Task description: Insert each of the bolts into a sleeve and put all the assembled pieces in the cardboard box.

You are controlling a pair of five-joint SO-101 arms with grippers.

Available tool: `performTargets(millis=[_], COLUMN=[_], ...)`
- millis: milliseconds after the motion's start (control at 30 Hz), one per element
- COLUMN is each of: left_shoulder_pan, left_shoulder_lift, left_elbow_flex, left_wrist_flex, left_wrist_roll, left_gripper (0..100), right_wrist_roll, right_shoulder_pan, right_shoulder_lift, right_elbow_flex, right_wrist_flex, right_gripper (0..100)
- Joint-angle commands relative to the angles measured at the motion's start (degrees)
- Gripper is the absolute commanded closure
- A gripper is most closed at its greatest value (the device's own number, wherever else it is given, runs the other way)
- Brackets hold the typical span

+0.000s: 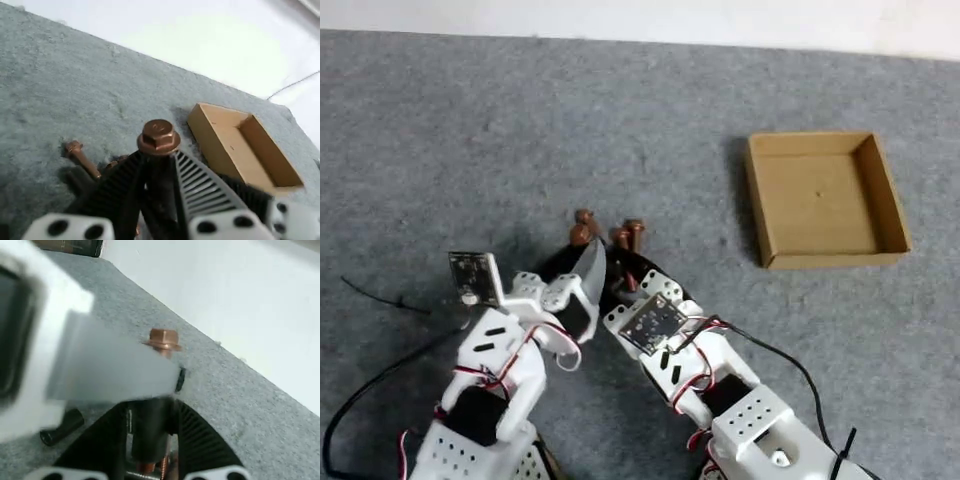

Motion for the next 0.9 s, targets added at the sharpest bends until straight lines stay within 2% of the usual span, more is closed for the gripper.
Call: performTargets(millis=[0, 100, 167, 400, 467, 700, 767, 867], left_shoulder_pan=[-5.49, -2.86, -1.27, -0.75, -1.27, -16.48, -18.51, -18.51], left_shoulder_lift=[-0.22, -0.22, -0.22, -0.22, -0.22, -0.22, -0.22, -0.22], left_elbow_flex=[-1.54, -1.89, -2.42, -4.88, -5.76, -9.63, -9.27, -9.19], left_wrist_flex=[-1.05, 1.58, 3.34, 6.24, 6.24, 6.07, 5.98, 5.98], left_wrist_roll=[5.45, 5.36, 5.36, 5.71, 7.91, 19.69, 20.13, 18.81], left_gripper=[80, 66, 62, 62, 62, 62, 64, 72], right_wrist_roll=[0.44, 0.44, 0.44, 0.44, 0.44, 0.44, 0.44, 0.44], right_shoulder_pan=[0.57, 0.57, 0.57, 0.66, 0.66, 0.84, 0.84, 0.92], right_shoulder_lift=[-1.19, -1.19, -1.19, -1.19, -1.19, -1.19, -1.19, -1.19], right_elbow_flex=[3.65, 3.65, 3.74, 3.65, 3.65, 3.56, 3.56, 3.56], right_wrist_flex=[-1.36, -1.36, -1.27, -1.27, -1.27, -1.27, -1.27, -1.27], right_gripper=[99.5, 99.5, 99.5, 99.5, 99.5, 99.5, 99.5, 99.5])
